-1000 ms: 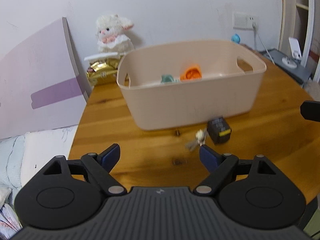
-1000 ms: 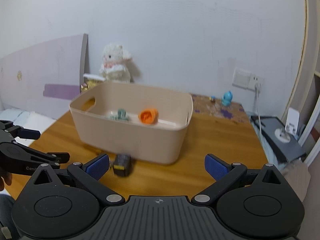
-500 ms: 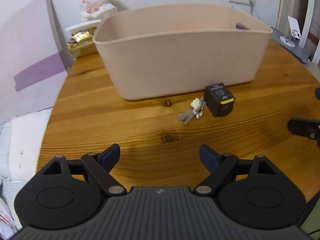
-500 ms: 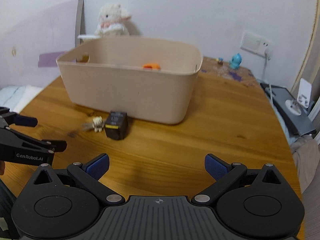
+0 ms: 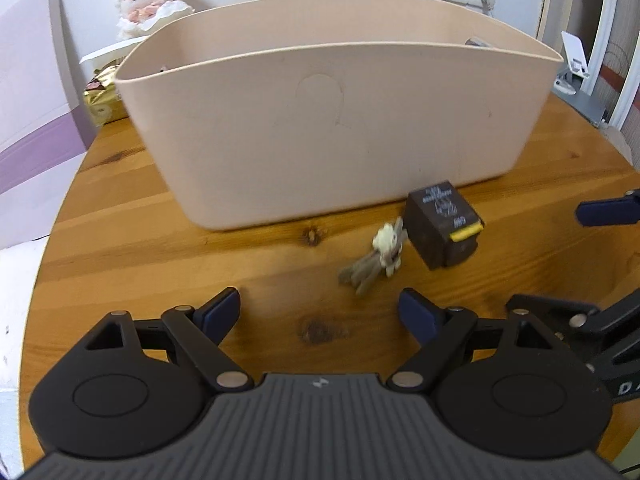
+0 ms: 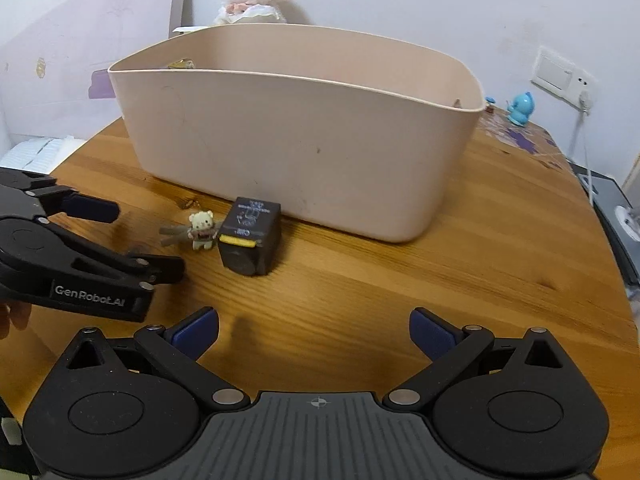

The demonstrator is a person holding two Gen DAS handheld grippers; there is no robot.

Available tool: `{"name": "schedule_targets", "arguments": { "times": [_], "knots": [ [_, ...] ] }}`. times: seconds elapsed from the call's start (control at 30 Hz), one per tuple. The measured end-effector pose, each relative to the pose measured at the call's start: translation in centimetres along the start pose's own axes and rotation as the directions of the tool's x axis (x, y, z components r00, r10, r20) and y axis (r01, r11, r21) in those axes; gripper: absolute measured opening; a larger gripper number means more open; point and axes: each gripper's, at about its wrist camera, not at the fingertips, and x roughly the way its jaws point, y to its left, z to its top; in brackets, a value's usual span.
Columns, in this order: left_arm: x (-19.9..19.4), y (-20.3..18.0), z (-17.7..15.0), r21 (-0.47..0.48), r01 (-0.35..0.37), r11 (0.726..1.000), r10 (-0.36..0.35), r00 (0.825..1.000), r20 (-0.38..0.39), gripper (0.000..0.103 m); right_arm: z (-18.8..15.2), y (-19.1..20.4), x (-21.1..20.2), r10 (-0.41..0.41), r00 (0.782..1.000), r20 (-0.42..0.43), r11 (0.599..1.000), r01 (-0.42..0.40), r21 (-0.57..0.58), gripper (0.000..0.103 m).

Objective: Organize objects
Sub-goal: 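Grasp the teddy keychain with the left tool while the right tool grasps the black box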

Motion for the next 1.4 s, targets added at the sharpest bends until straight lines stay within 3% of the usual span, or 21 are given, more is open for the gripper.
{"name": "schedule_targets", "arguments": {
  "times": [0.27, 0.67, 0.8, 1.2, 1.3, 1.4],
  "knots": [
    [1.3, 0.8, 1.0, 0.001, 0.033, 0.999, -0.033, 0.999, 0.015, 0.091, 1.1, 0.3, 2.3, 0.033, 0.999, -0.008, 0.999, -0.033, -0.012, 0.103],
    [2.3, 2.1, 1.6, -0.070, -0.019, 0.997, 0.021, 0.999, 0.037, 0.092, 2.5, -0.1, 3.7, 0.059, 0.998, 0.002, 0.998, -0.059, 0.036, 0.103],
    [2.4, 2.6, 1.6, -0.089, -0.032, 0.995, 0.036, 0.998, 0.042, 0.091, 2.8, 0.4, 3.9, 0.033, 0.999, 0.008, 0.999, -0.034, 0.038, 0.102],
    [2.9, 1.9, 2.1, -0.050, 0.042, 0.998, -0.040, 0.998, 0.053, 0.091, 1.9, -0.4, 3.1, -0.002, 1.000, 0.006, 0.997, 0.002, 0.073, 0.089],
    [3.0, 1.4, 2.2, -0.035, 0.069, 0.997, -0.068, 0.996, 0.051, 0.088, 1.5, -0.4, 2.6, 0.011, 1.000, 0.010, 0.998, -0.011, 0.059, 0.086],
    [2.9, 0.9, 2.3, 0.005, 0.087, 0.996, -0.087, 0.995, 0.055, 0.077, 1.3, -0.1, 2.4, 0.019, 1.000, 0.010, 0.999, -0.020, 0.030, 0.086]
  ]
}}
